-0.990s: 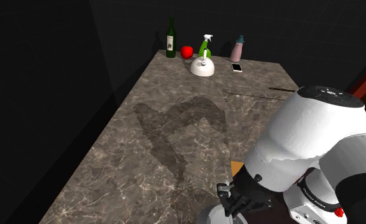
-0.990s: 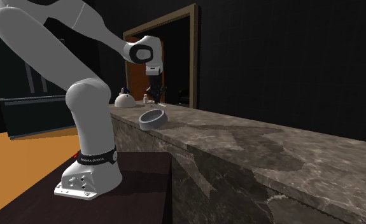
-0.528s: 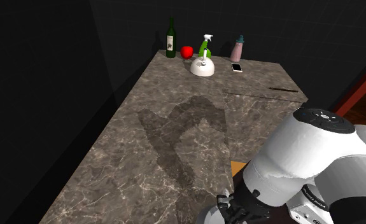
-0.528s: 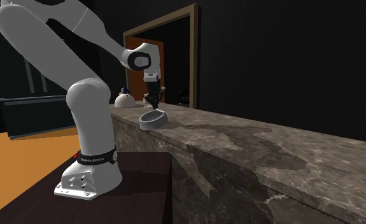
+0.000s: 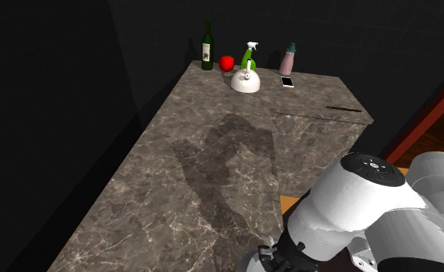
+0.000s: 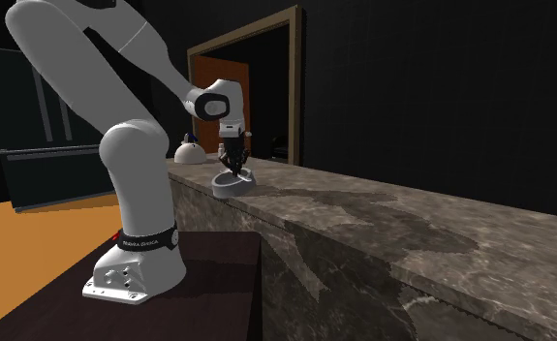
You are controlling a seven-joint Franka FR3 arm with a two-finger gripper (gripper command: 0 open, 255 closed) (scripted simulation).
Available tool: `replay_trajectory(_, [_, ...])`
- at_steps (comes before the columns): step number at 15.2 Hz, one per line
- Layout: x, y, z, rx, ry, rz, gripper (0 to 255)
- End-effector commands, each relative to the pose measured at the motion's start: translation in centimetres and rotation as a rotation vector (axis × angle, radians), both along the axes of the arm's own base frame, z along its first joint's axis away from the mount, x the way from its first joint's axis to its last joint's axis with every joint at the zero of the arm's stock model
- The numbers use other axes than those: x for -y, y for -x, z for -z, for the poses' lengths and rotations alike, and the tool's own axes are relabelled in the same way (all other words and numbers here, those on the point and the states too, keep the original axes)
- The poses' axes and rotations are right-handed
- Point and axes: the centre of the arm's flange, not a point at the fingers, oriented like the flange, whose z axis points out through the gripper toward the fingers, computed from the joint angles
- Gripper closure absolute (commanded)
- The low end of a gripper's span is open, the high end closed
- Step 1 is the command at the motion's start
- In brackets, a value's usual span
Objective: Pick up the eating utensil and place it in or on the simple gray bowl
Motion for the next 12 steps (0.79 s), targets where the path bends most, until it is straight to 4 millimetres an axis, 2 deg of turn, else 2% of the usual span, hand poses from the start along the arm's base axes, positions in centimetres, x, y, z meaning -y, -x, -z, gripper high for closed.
replay_trajectory(1, [0.06,-0.08,0.82,-0.002,0.003,0.000,255])
replay_trajectory(8, [0.06,-0.08,0.82,-0.002,0.003,0.000,255])
replay_trajectory(9, [0.03,-0.06,0.82,-0.002,0.003,0.000,0])
replay_trajectory(12, [0.02,-0.04,0.82,-0.002,0.003,0.000,0])
